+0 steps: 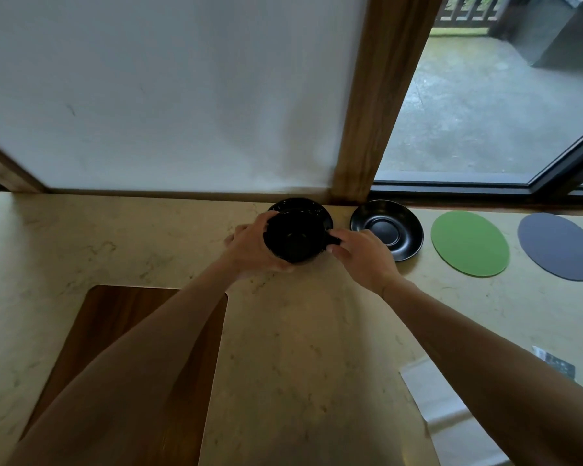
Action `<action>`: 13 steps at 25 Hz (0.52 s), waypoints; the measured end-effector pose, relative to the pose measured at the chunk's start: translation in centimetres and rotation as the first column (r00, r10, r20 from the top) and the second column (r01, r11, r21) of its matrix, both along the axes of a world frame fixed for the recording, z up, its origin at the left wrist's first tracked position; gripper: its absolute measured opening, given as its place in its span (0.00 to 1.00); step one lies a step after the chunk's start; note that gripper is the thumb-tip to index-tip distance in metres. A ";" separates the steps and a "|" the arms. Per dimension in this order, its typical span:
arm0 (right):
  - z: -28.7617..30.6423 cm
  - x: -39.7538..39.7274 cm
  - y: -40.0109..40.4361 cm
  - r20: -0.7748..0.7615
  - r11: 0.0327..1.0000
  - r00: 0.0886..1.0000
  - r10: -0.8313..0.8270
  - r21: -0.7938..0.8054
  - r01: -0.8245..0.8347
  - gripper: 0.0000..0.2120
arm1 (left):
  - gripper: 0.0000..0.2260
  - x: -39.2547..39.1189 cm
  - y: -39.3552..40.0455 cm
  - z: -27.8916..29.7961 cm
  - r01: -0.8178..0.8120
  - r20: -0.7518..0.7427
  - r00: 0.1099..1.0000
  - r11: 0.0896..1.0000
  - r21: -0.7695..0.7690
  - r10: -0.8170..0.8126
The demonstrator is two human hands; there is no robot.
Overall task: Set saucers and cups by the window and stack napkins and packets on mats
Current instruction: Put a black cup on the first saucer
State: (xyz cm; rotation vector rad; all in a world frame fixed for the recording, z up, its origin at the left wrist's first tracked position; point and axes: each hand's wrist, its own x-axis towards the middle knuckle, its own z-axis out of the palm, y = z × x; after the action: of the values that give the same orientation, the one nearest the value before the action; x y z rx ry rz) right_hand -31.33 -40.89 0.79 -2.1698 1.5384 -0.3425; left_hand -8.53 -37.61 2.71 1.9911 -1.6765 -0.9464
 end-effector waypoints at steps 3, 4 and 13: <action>-0.5 0.4 -1.6 0.027 1.000 0.999 -0.025 0.019 0.025 0.18 | 0.47 0.6 -2.0 -0.6 0.008 0.019 1.000 1.000 0.007 -0.009; -0.8 0.5 -2.0 0.033 0.999 0.999 -0.031 0.031 0.030 0.18 | 0.47 0.8 -2.5 -0.7 0.007 0.022 1.000 1.000 0.012 -0.008; -2.1 1.2 -4.6 0.030 0.996 0.998 -0.059 0.063 0.057 0.19 | 0.46 1.6 -5.5 -2.5 0.030 0.067 0.997 0.999 0.024 -0.031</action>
State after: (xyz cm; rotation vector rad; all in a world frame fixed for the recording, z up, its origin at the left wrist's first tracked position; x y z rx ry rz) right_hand -30.12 -45.48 -1.33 -2.0660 1.5762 -0.3419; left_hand -6.92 -43.06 0.20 2.0387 -1.7436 -0.9228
